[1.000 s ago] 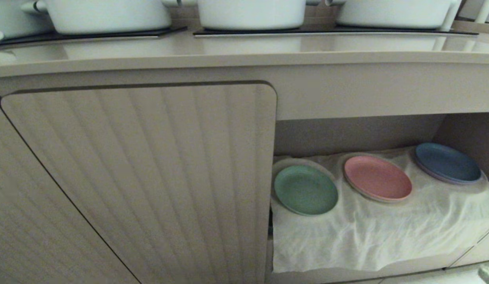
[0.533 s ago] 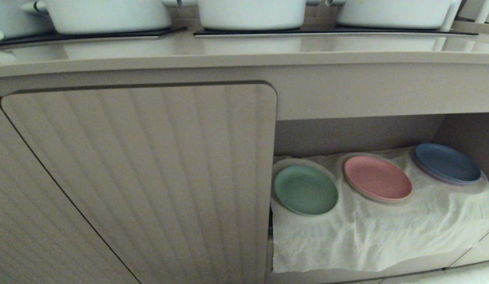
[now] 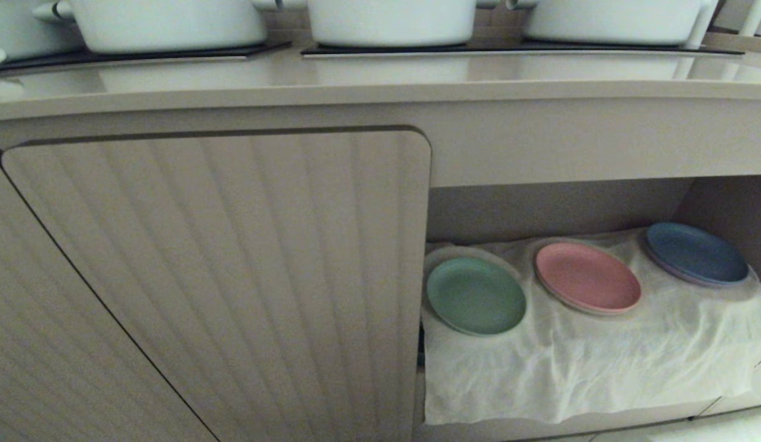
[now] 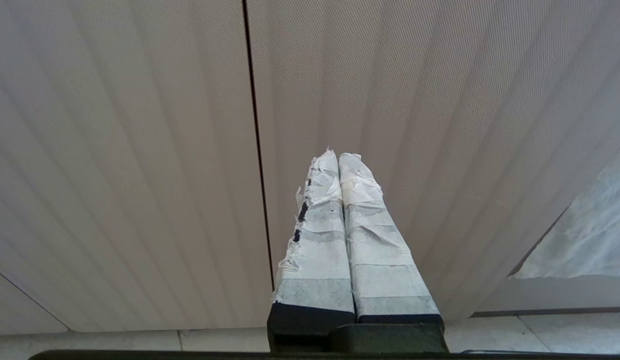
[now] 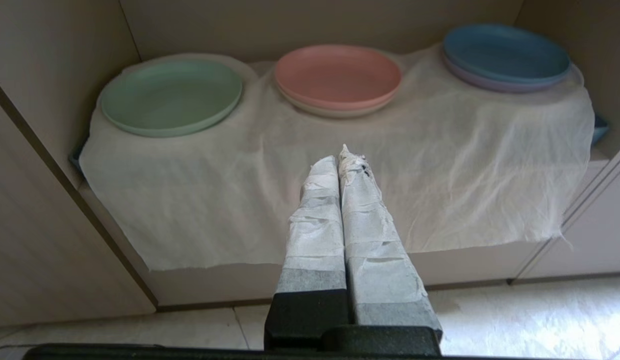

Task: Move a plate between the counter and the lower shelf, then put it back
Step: Pick up the plate in the cupboard

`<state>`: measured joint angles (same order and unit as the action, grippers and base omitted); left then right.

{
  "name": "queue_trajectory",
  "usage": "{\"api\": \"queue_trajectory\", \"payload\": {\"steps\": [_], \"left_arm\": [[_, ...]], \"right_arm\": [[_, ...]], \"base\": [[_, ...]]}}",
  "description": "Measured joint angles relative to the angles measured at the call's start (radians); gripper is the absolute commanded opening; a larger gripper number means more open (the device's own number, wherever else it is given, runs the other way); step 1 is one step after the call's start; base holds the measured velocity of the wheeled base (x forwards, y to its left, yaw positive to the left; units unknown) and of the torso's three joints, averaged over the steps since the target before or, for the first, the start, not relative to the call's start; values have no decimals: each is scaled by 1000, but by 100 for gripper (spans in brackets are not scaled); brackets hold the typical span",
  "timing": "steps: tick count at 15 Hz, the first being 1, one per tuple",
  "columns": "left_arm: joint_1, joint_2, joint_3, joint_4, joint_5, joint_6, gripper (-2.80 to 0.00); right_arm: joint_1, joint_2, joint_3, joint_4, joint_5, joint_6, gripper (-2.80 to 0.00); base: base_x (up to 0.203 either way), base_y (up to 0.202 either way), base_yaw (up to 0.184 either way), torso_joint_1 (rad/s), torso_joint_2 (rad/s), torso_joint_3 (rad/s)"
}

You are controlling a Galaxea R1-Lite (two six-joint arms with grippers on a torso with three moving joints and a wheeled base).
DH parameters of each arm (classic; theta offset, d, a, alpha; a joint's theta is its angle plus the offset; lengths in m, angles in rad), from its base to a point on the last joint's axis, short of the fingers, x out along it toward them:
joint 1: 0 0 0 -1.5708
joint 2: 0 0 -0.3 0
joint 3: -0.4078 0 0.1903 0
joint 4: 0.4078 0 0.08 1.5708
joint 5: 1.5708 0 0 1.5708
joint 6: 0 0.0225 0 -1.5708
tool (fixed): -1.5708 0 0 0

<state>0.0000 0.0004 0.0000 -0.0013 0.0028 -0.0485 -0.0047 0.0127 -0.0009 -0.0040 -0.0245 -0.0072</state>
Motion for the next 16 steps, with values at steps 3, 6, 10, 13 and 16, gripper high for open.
{"api": "queue_trajectory", "payload": {"steps": [3, 6, 10, 13, 16], "left_arm": [[0, 0, 0, 0, 0, 0, -280], [0, 0, 0, 0, 0, 0, -280], [0, 0, 0, 0, 0, 0, -280], [0, 0, 0, 0, 0, 0, -280], [0, 0, 0, 0, 0, 0, -280]], "right_arm": [[0, -11, 0, -1, 0, -2, -280], [0, -14, -1, -1, -1, -7, -280], [0, -14, -1, 0, -1, -4, -280], [0, -14, -1, 0, -1, -2, -280], [0, -14, -1, -1, 0, 1, -280]], "base": [[0, 0, 0, 0, 0, 0], [0, 0, 0, 0, 0, 0], [0, 0, 0, 0, 0, 0], [0, 0, 0, 0, 0, 0], [0, 0, 0, 0, 0, 0]]}}
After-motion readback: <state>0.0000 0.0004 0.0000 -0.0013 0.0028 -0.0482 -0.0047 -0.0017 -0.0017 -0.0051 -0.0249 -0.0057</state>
